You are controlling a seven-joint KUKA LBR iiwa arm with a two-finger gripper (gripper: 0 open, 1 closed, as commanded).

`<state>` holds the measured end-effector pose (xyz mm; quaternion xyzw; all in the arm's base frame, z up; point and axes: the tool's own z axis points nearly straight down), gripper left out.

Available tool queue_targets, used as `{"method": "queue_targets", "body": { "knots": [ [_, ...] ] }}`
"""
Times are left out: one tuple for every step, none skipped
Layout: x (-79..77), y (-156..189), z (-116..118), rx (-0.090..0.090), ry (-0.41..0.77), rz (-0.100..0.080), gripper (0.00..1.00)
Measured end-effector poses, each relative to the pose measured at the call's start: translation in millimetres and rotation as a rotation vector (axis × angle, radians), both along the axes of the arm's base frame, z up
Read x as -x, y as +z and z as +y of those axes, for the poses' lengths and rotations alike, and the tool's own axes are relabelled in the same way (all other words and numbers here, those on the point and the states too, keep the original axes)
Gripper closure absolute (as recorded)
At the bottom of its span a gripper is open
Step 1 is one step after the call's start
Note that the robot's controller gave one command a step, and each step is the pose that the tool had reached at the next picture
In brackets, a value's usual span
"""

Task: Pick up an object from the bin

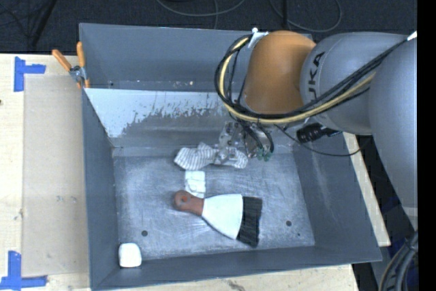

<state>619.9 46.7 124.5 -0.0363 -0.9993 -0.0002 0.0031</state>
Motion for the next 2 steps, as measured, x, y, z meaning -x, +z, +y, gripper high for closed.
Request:
{"method": "queue_targets", "body": {
  "knots": [
    [-1.5, 19.5, -0.1, 0.0, 0.0, -0.006, 1.0],
    [-2.4, 30.6, -0.1, -0.001, 0.0, -0.011, 1.0]
  ]
}}
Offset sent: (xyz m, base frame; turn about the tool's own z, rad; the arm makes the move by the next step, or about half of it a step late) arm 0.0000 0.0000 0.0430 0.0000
